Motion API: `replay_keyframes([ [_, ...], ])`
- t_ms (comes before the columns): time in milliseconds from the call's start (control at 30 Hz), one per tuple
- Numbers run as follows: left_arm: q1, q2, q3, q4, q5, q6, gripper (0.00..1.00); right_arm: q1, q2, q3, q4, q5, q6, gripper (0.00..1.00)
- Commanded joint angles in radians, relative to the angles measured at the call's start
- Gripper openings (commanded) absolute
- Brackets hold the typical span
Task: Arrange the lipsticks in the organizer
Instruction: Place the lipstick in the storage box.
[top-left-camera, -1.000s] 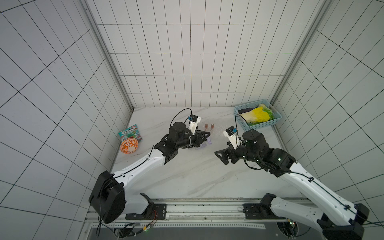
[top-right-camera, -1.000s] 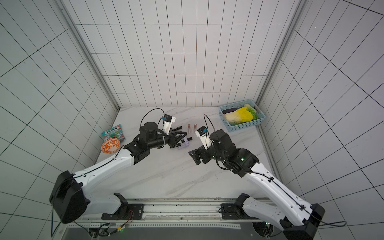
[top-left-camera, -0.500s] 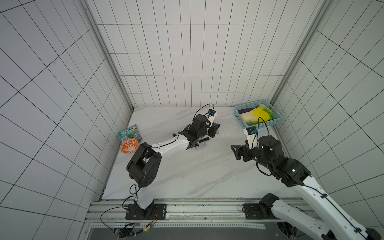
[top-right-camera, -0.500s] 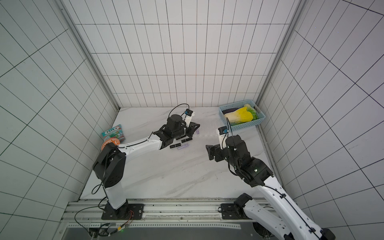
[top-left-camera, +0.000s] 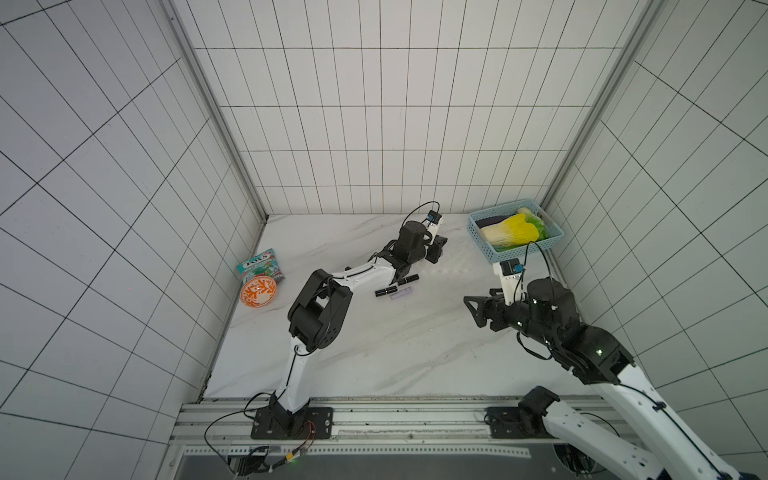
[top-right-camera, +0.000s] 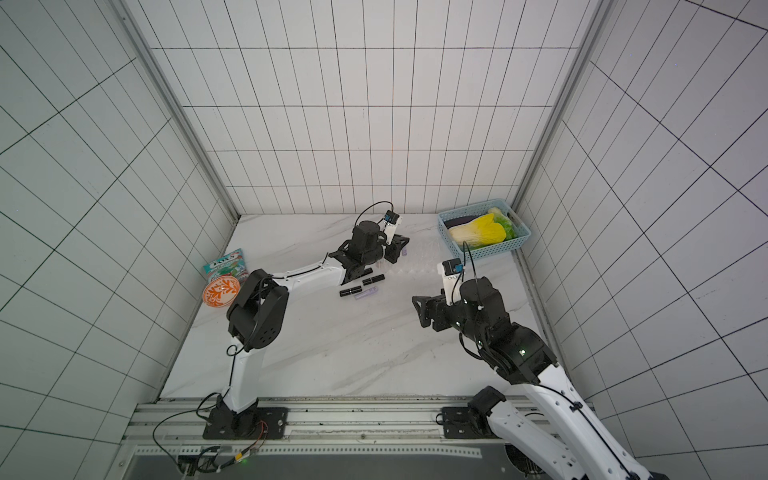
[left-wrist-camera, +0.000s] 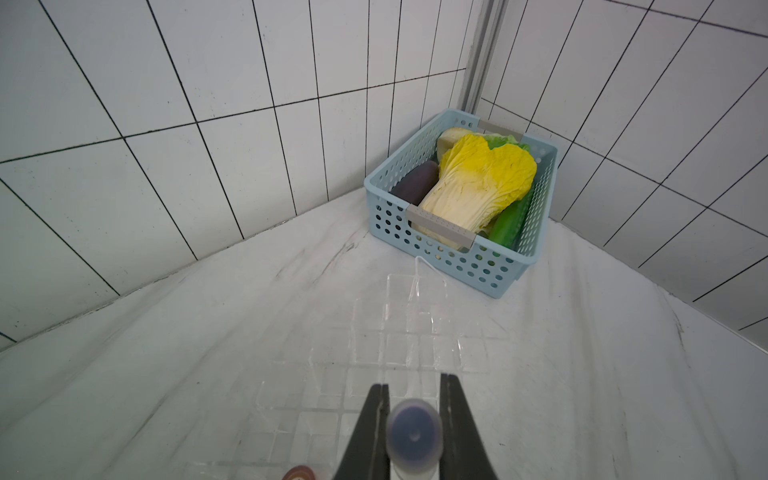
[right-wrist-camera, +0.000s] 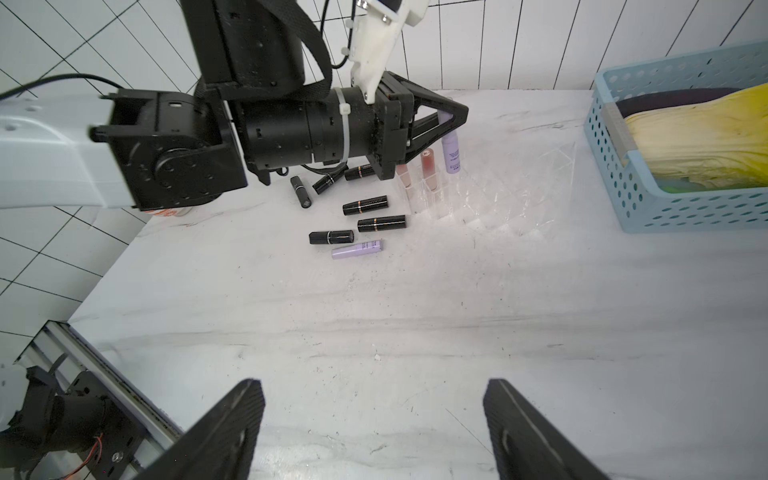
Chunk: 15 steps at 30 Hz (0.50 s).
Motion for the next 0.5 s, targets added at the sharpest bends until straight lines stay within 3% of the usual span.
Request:
replay_keyframes([
  [0, 0.020, 0.046, 0.038, 0.017, -0.003, 0.011, 0.09, -0.006, -0.026, -0.001, -0.015, -0.050, 0.038, 0.86],
  [467, 0.034, 0.138, 0.099, 0.008, 0.032, -0.006, 0.10, -0.006, -0.019, 0.005, -0.022, -0.073, 0.037, 0.83],
])
